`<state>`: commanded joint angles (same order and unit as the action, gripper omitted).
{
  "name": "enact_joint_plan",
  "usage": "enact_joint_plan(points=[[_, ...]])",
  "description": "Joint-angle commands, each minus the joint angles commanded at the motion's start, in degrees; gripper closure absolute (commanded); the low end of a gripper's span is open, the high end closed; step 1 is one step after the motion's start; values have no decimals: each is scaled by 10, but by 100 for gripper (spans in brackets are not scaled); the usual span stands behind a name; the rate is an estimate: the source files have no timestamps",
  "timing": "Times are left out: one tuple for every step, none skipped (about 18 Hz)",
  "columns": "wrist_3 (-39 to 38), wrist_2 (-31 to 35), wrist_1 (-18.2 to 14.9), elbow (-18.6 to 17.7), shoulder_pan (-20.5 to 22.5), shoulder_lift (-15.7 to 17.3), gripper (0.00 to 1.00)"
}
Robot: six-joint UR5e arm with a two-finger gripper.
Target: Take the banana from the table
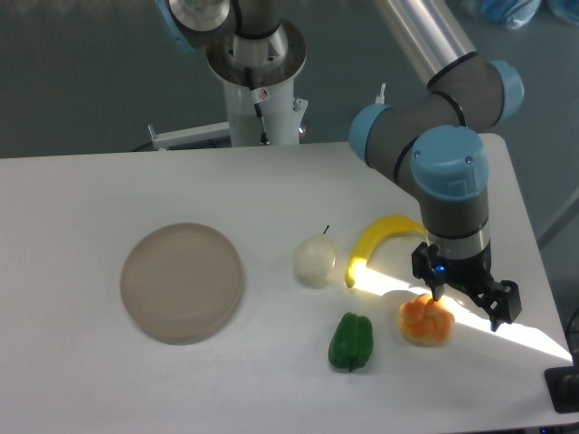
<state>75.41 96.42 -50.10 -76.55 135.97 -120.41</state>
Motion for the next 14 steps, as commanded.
enact_joint_plan(points=[[0,0,0,0,0,1,0],[0,2,-1,-1,3,3,0],[-2,3,-1,-4,7,5,0],[-1,2,-2,-8,10,11,0],[1,1,-3,-14,21,20,0],[3,-1,-8,-25,37,31,0],[6,-2,-17,-35,48,39,0],[15,-2,-29,-41,55,41,0],[31,-2,-39,-42,65,41,0],[56,0,-49,-45,78,43,0],[82,1,-61,-54,89,47,0],[103,1,-69,-69,100,52,0],[120,0,-69,-89,113,61,0],[128,-1,-66,-111,126,72,0]])
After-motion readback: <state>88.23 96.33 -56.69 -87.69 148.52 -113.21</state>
